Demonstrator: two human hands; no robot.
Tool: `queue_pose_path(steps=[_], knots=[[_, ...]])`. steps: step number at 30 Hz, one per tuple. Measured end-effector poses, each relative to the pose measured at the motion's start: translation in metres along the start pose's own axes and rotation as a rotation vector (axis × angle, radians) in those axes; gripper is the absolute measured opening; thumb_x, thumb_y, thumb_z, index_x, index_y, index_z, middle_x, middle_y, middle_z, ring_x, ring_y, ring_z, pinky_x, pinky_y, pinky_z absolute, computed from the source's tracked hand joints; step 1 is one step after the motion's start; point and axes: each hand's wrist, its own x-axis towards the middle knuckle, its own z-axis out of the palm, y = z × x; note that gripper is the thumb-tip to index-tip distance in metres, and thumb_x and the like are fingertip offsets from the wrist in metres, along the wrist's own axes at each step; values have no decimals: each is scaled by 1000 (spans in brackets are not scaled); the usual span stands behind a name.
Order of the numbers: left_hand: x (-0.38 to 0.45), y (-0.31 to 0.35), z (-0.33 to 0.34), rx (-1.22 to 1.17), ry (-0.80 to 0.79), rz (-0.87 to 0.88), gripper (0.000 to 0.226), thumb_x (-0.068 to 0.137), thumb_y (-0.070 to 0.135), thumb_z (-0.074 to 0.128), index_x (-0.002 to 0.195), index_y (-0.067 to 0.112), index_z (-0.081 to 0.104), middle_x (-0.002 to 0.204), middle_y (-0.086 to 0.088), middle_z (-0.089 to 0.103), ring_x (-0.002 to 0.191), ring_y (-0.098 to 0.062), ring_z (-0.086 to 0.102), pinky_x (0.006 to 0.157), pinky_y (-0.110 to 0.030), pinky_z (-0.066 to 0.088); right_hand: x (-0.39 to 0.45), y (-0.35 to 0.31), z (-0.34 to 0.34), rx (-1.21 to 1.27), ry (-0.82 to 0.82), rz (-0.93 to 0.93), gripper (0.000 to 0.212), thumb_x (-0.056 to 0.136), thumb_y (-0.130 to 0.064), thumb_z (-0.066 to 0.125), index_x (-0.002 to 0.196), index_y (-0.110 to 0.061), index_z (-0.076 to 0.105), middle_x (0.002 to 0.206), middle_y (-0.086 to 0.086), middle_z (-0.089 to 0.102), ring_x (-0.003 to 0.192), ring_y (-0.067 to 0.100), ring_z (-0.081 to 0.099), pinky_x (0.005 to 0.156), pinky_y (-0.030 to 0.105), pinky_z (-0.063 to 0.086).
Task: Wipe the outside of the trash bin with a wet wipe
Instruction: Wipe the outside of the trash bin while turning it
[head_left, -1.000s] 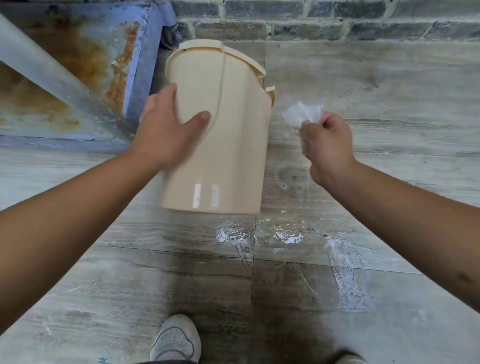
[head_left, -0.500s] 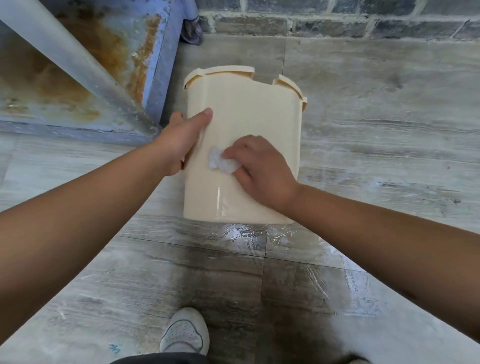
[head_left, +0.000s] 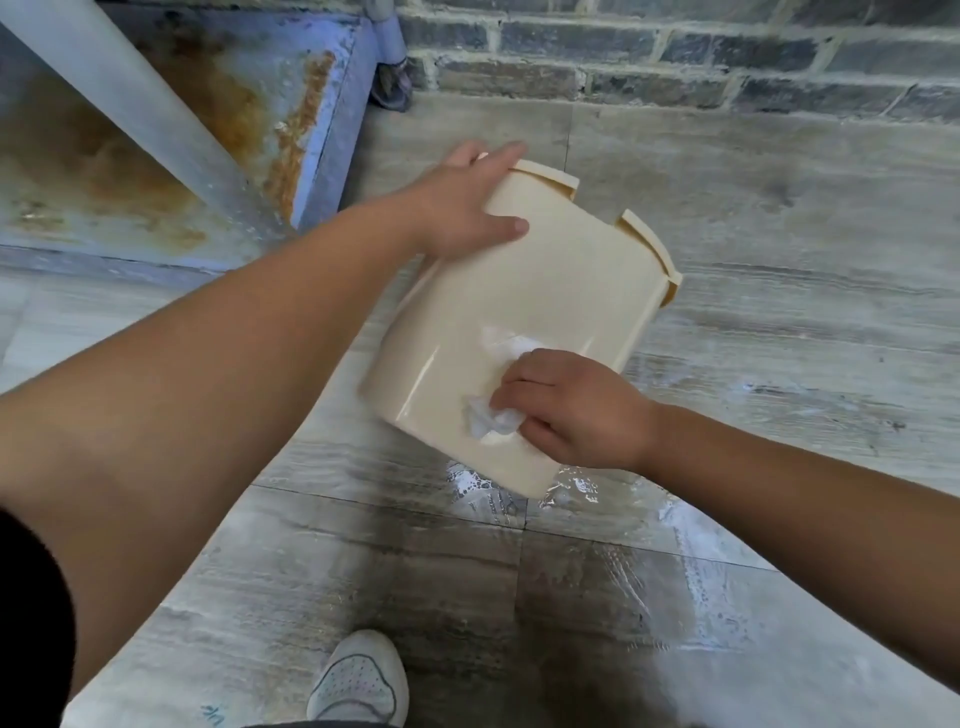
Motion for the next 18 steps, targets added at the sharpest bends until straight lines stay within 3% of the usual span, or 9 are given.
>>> queue_pose_path(steps=[3,5,7,10,14,18], knots=[[2,7,-1,142,54,-9,75,76,69,58,141,38,35,144,-6,29,133,-32,28,109,-42,28,-11,3,-1,-11,17,34,24,77,1,68,100,-2,69,93,15,66,83,34,62,69,38,52],[0,10,-5,216,147,-1,56,75,70,57,115,31,50,127,-4,42,123,-30,35,103,-47,33,-15,11,-5,-10,126,136,23,82,-5,59,103,-3,68,95,14,67,87,33,63,73,36,48],[-3,13,-6,211,215,6,41,77,66,57,90,29,48,104,-1,49,110,-27,44,97,-49,37,-9,20,-12,3,295,309,29,83,-9,53,108,-3,65,95,15,66,89,33,62,74,35,46],[-8,22,-7,191,279,-4,42,82,61,59,69,24,43,87,0,48,101,-28,49,95,-48,39,16,22,-20,23,452,439,33,81,-2,55,113,-4,64,99,15,63,95,29,58,72,34,45],[-10,30,-9,333,412,80,44,88,58,55,72,17,51,83,-6,48,95,-29,49,77,-38,33,46,-2,-22,-8,422,317,40,76,1,58,114,-5,68,99,17,62,89,36,59,71,38,51],[-13,24,-5,350,453,80,40,88,59,53,86,21,62,91,-4,55,102,-28,50,79,-39,31,43,-33,-3,-243,235,13,25,75,-3,67,100,-3,72,84,16,67,67,34,58,58,41,50]])
